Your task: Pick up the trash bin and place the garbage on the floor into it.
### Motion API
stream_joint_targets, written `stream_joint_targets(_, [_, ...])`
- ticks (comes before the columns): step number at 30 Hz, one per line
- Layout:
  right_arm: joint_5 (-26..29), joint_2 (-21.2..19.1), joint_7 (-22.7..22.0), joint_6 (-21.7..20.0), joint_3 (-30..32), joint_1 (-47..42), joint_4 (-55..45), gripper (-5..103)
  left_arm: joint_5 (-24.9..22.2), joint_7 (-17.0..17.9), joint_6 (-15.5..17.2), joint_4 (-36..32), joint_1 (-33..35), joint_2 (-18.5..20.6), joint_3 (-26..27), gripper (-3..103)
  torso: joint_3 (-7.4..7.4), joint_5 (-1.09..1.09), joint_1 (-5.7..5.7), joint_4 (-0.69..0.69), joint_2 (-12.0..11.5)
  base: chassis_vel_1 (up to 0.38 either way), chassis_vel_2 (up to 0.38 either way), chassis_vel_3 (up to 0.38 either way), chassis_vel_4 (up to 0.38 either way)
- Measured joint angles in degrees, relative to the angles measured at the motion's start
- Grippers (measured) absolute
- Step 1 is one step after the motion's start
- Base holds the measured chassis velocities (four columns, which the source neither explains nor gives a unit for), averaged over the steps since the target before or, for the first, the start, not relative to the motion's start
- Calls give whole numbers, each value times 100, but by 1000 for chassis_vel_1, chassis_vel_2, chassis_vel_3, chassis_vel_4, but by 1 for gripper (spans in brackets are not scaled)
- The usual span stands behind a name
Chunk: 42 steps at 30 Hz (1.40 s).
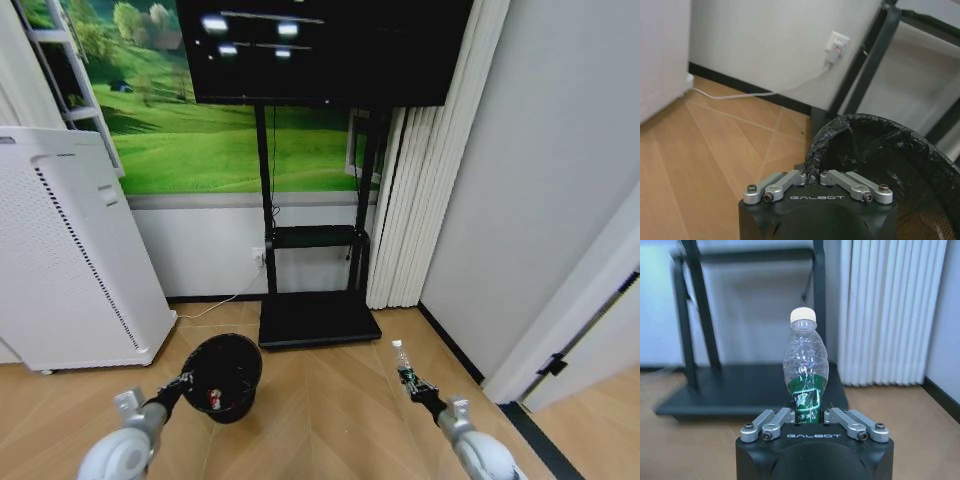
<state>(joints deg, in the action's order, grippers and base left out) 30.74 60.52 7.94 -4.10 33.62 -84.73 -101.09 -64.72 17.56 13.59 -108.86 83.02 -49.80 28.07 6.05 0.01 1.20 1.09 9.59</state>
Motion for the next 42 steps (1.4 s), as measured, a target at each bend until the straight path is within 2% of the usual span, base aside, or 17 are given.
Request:
stream_joint_targets(1, [91, 27, 27, 4, -37, -33, -303, 20, -113, -110, -60, 42, 47, -59, -56, 7, 0, 0, 0, -11, 0, 0, 0, 0, 0])
stream_joint_targets(2, [91, 27, 27, 4, -37, -33, -303, 20, -113, -110, -60, 42, 47, -59, -56, 7, 0, 0, 0, -11, 0, 0, 0, 0, 0])
stream_joint_targets(3, [119, 80, 73, 32, -31, -116, -555, 20, -222, -202, -102, 124, 11, -80, -192, 7, 0, 1, 0, -22, 0, 0, 0, 0, 0])
stream_joint_targets(5, [120, 145, 162, 110, 85, -434, -1027, 20, -284, -573, -232, 448, -323, -55, -641, 7, 0, -1, 0, -17, 0, 16, 7, 24, 29])
stream_joint_targets(6, [120, 145, 162, 110, 85, -434, -1027, 20, -284, -573, -232, 448, -323, -55, -641, 7, 0, -1, 0, -17, 0, 0, 0, 0, 0])
stream_joint_targets(7, [87, 142, 226, 187, 133, -624, -1243, 20, -261, -788, -314, 647, -590, -32, -966, 7, 0, -1, 0, -7, 0, 0, 0, 0, 0])
stream_joint_targets(8, [43, 126, 275, 275, 137, -742, -1363, 20, -236, -910, -352, 772, -798, -28, -1229, 7, 0, 0, 0, -6, 0, 0, 0, 0, 0])
stream_joint_targets(10, [-11, 106, 316, 367, 130, -826, -1446, 20, -215, -972, -374, 876, -986, -29, -1468, 7, 0, 0, 0, -5, 0, 0, 0, 0, 0])
stream_joint_targets(13, [-273, 65, 497, 656, -52, -1032, -1681, 20, -60, -1100, -479, 1299, -1786, -118, -2480, 7, 0, -1, 0, -4, 0, 0, 0, 0, 0])
stream_joint_targets(14, [-273, 65, 497, 656, -52, -1032, -1681, 20, -60, -1100, -479, 1299, -1786, -118, -2480, 7, 0, -1, 0, -4, 0, 0, 0, 0, 0])
stream_joint_targets(17, [-401, 114, 542, 726, -380, -999, -1828, 20, 55, -1247, -545, 1684, -2474, -255, -3359, 7, 1, 0, 0, -11, 0, 0, 0, 0, 0])
stream_joint_targets(18, [-401, 114, 542, 726, -380, -999, -1828, 20, 55, -1247, -545, 1684, -2474, -255, -3359, 7, 1, 0, 0, -11, 0, 0, 0, 0, 0])
stream_joint_targets(21, [-518, 153, 651, 762, -618, -963, -1910, 20, 168, -1425, -616, 2131, -3137, -462, -4159, 7, 1, -1, 0, -7, 0, 0, 0, 0, 0])
stream_joint_targets(25, [-588, 130, 738, 828, -697, -972, -1923, 20, 198, -1505, -628, 2420, -3499, -635, -4538, 7, 1, 0, 0, -9, 0, 0, 0, 0, 0])
stream_joint_targets(27, [-813, 81, 869, 1035, -732, -985, -1844, 20, 242, -1592, -632, 2691, -3807, -871, -4812, 7, 1, 0, 0, -8, 0, 0, 0, 0, 0])
stream_joint_targets(32, [-1141, 64, 973, 1249, -765, -992, -1632, 20, 323, -1782, -708, 2835, -4015, -1075, -5122, 7, 1, 0, 0, -8, 0, 0, 0, 0, 0])
stream_joint_targets(42, [-1482, 151, 1065, 1394, -970, -986, -1320, 20, 372, -2135, -815, 2426, -3984, -932, -5301, 7, 0, 0, 0, -10, 0, 0, 0, 0, 0])
